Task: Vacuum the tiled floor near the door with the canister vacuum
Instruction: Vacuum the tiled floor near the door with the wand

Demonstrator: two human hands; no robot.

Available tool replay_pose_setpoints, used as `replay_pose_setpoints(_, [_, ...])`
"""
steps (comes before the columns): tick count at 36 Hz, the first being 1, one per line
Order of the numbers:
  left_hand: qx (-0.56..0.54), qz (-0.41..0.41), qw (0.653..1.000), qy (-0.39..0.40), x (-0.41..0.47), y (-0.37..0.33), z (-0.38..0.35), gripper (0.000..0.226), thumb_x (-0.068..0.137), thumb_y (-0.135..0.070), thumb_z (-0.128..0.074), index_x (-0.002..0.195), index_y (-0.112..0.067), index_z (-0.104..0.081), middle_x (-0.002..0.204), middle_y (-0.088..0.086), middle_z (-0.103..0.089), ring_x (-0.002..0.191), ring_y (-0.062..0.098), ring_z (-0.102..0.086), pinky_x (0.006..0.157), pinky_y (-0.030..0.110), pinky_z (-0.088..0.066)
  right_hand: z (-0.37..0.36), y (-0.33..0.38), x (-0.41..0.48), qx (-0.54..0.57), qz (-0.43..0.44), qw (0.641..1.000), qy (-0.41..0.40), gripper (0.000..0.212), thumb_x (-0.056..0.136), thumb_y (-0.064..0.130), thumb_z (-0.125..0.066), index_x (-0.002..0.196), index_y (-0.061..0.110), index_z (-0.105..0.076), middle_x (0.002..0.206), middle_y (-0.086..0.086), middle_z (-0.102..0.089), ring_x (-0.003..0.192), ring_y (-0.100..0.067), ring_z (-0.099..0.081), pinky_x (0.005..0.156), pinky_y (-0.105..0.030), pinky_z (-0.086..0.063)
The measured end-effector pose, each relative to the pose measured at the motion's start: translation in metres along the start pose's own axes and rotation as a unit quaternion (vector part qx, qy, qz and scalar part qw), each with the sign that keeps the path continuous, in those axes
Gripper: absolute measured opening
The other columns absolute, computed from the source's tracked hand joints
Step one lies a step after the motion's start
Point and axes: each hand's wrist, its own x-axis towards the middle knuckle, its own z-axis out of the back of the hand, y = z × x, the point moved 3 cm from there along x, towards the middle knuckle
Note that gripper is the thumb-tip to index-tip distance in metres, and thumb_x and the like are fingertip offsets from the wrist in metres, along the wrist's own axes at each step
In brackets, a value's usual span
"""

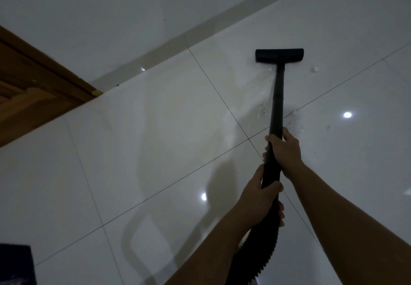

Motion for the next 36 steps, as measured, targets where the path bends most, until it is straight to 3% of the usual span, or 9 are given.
replay_pose_setpoints(20, [-0.014,-0.004,1.0,0.014,-0.002,0.003,-0.016,0.053,0.095,-0.011,-0.049,0.142,-0.029,-0.034,0.062,0.011,-0.054,0.042,0.015,-0.054,0.041,0.025,-0.051,0.018,0.002,-0.003,-0.005,-0.006,1.0,-0.012,0.036,0.09,0.008,-0.058,0.126,0.005,-0.051,0.075,-0.012,-0.053,0.049,-0.021,-0.054,0.05,-0.031,-0.049])
replay_pose_setpoints(28, [-0.012,0.01,0.999,0.031,0.004,0.005,-0.03,0.053,0.094,-0.012,-0.05,0.142,-0.031,-0.034,0.065,0.011,-0.053,0.045,0.015,-0.055,0.041,0.026,-0.051,0.04,-0.001,-0.001,-0.005,-0.004,1.0,-0.028,0.039,0.091,0.01,-0.059,0.129,0.007,-0.049,0.092,-0.018,-0.053,0.054,-0.022,-0.056,0.055,-0.033,-0.05])
replay_pose_setpoints(36, [0.013,0.027,0.999,0.038,0.004,0.009,-0.038,0.053,0.094,-0.014,-0.051,0.142,-0.03,-0.034,0.064,0.009,-0.054,0.046,0.015,-0.056,0.043,0.027,-0.051,0.054,-0.007,-0.008,0.008,-0.009,0.999,-0.041,0.038,0.091,0.011,-0.059,0.128,0.008,-0.05,0.086,-0.015,-0.054,0.057,-0.023,-0.056,0.058,-0.035,-0.05])
